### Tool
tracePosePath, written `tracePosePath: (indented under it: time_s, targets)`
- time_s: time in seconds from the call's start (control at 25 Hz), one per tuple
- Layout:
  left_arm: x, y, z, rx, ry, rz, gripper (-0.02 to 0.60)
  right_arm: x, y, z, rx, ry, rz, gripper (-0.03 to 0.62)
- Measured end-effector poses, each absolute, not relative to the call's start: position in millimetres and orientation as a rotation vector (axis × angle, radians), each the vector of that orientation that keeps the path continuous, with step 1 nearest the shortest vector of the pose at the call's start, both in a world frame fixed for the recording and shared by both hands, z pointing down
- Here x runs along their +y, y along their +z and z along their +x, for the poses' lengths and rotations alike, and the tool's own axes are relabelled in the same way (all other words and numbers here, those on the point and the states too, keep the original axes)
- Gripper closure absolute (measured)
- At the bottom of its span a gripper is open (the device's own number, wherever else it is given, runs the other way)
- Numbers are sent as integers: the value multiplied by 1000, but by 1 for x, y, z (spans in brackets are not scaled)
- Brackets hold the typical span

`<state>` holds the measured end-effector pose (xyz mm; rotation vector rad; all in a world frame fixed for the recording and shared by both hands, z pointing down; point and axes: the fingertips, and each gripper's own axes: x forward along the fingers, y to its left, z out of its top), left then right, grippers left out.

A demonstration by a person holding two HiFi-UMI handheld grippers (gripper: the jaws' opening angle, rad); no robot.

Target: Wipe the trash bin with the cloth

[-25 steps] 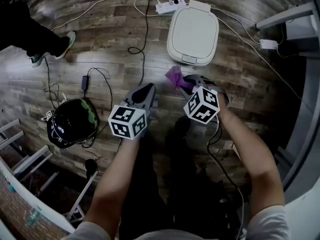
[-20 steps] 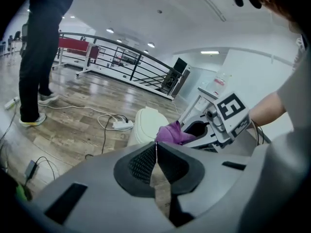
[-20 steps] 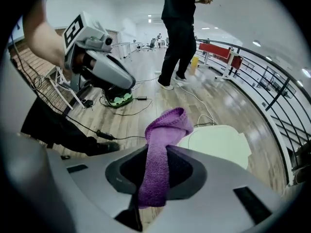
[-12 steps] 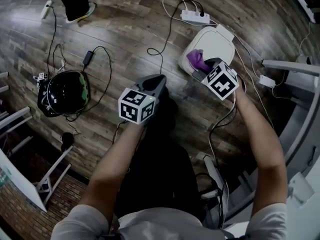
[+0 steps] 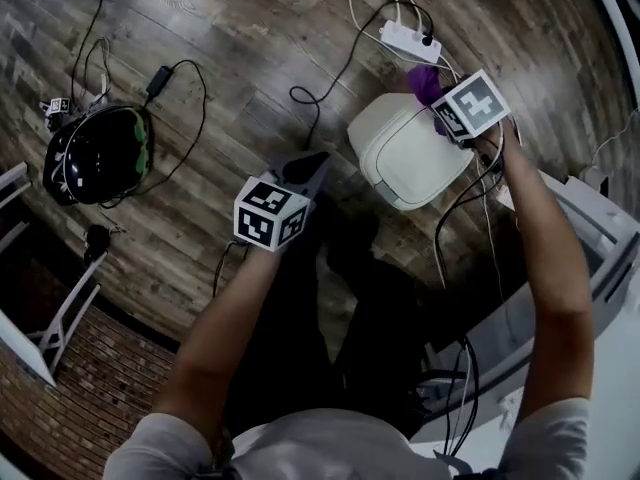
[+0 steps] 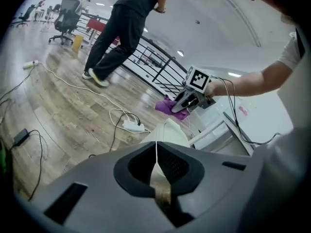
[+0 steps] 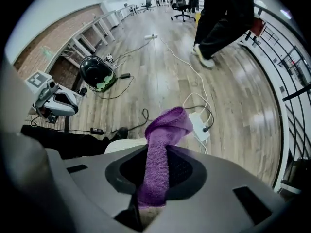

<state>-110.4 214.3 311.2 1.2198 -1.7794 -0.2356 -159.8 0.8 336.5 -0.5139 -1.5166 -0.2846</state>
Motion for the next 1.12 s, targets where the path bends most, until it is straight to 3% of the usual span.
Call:
tracePosePath:
  time_s: [0.52,1.12]
  targets:
    - [183,359,-138,-1942,-328,932,572,-77,462,-231,-1136,-377,-599,502]
    - [184,414,-128,-1885,-431,856,572,-66,555,-152,-773,-402,-611,502]
